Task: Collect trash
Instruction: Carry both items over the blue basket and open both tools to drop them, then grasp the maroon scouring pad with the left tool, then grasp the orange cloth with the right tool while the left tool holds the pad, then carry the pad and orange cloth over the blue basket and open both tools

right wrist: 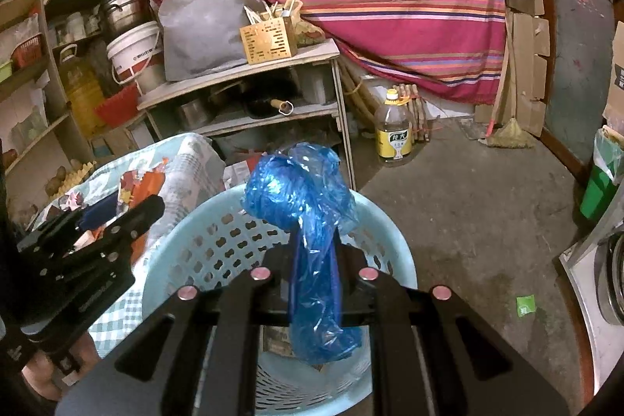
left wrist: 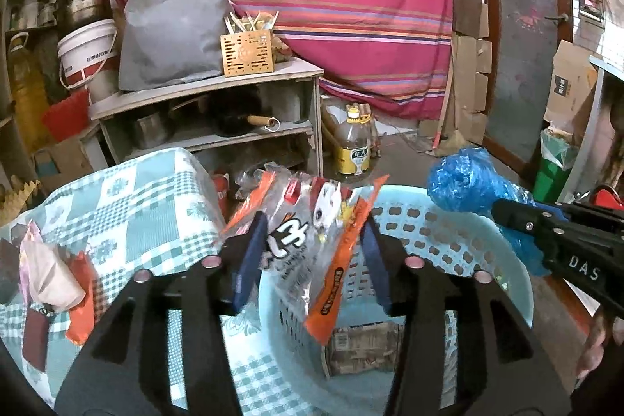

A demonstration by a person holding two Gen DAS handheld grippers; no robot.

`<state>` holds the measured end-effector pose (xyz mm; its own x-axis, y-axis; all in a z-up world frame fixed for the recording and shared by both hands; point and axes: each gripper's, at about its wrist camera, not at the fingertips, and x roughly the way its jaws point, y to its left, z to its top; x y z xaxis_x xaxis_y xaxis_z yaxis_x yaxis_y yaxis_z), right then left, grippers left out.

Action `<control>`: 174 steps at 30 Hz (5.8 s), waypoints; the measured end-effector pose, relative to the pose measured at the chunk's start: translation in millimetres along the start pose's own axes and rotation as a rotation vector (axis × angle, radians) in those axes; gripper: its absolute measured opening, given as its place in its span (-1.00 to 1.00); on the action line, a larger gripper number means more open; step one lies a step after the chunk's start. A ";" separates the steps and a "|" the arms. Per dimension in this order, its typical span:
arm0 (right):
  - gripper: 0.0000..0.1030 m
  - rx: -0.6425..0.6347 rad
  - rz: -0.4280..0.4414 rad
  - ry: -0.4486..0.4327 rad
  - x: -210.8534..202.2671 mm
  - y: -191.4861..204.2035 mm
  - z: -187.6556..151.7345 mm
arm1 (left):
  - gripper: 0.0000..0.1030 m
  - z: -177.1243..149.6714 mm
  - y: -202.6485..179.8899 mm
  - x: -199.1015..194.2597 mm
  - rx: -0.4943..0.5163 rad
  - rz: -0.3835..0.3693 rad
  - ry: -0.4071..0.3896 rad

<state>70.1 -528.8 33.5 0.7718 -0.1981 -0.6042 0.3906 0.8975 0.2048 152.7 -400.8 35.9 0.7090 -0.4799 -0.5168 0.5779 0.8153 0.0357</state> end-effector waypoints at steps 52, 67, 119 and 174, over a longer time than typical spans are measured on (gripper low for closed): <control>0.83 -0.140 0.017 -0.014 33.2 185.0 0.4 | 0.89 -92.6 308.9 -92.3 -0.262 0.399 0.127; 0.91 -0.147 0.090 0.089 66.4 247.6 -10.8 | 0.88 -121.8 323.1 -45.1 -0.271 0.306 0.360; -0.90 -0.286 0.236 0.182 90.3 304.7 -40.5 | 0.07 -81.0 355.5 -168.3 -0.323 0.498 -0.073; -0.90 0.014 0.016 -0.104 -28.2 7.2 16.3 | 0.07 -2.0 39.2 -36.2 -0.056 0.032 -0.097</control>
<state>59.2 -523.2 64.6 0.8257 -0.2242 -0.5177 0.3840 0.8956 0.2246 148.9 -350.8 54.3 0.7639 -0.4802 -0.4312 0.5328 0.8463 0.0013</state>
